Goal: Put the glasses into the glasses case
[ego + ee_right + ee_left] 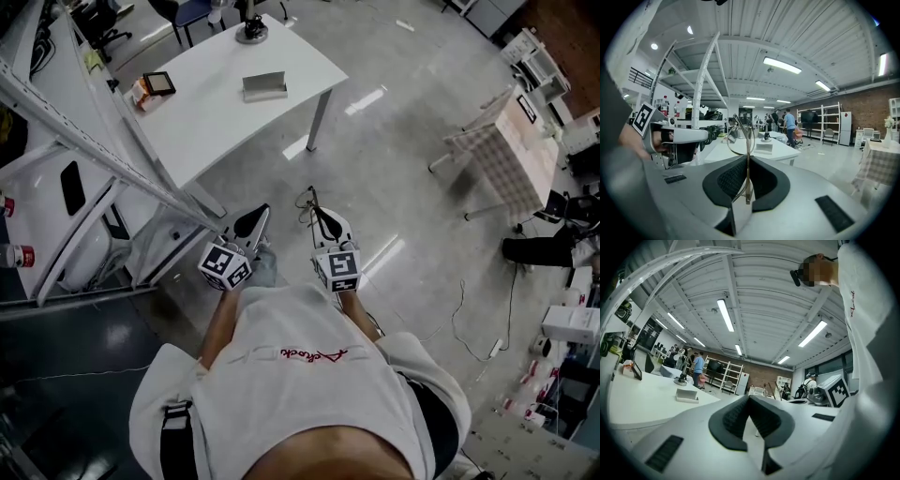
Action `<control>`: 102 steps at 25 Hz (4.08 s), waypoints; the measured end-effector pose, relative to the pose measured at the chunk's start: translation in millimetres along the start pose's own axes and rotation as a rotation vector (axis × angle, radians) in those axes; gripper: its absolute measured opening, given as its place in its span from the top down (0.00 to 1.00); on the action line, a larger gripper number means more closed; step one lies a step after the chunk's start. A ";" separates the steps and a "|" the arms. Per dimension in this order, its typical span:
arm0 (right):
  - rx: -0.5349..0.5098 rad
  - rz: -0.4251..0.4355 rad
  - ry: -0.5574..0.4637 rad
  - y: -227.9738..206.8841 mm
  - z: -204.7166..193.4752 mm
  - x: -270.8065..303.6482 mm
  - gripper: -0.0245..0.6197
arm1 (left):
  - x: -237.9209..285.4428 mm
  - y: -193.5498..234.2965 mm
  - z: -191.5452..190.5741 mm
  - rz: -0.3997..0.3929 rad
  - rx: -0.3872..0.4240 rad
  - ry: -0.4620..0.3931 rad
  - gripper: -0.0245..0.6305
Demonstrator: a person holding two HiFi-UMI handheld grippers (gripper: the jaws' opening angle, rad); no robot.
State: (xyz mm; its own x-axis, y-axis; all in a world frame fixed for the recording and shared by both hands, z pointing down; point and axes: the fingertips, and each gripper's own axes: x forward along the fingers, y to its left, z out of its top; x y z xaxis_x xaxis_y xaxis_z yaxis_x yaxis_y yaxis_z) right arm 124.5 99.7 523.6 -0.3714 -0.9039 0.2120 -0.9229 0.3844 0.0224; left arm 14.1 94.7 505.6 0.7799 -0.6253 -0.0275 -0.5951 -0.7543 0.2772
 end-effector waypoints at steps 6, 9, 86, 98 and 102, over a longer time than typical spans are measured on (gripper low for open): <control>0.005 -0.012 0.022 -14.3 20.1 59.8 0.94 | 34.8 55.7 19.9 -0.017 -0.022 0.006 0.97; 0.001 -0.022 0.029 -22.1 27.9 90.2 0.94 | 50.4 84.2 29.3 -0.021 -0.027 0.004 0.97; -0.371 0.366 0.444 -106.0 -46.8 479.0 0.94 | 210.9 420.2 11.6 0.222 -0.257 0.153 0.97; -0.965 0.502 0.423 -93.2 -46.7 496.0 0.94 | 203.2 423.9 14.3 0.239 -0.270 0.126 0.97; -1.000 0.493 0.428 -96.1 -46.3 511.0 0.94 | 198.6 426.3 17.2 0.250 -0.269 0.116 0.97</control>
State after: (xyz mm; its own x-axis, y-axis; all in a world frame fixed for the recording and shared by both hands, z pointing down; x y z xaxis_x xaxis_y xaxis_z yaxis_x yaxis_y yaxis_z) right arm 28.1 -390.5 674.9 -0.4240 -0.5549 0.7158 -0.1316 0.8197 0.5575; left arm -88.1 -354.5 601.9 0.6429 -0.7450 0.1780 -0.7099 -0.4923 0.5037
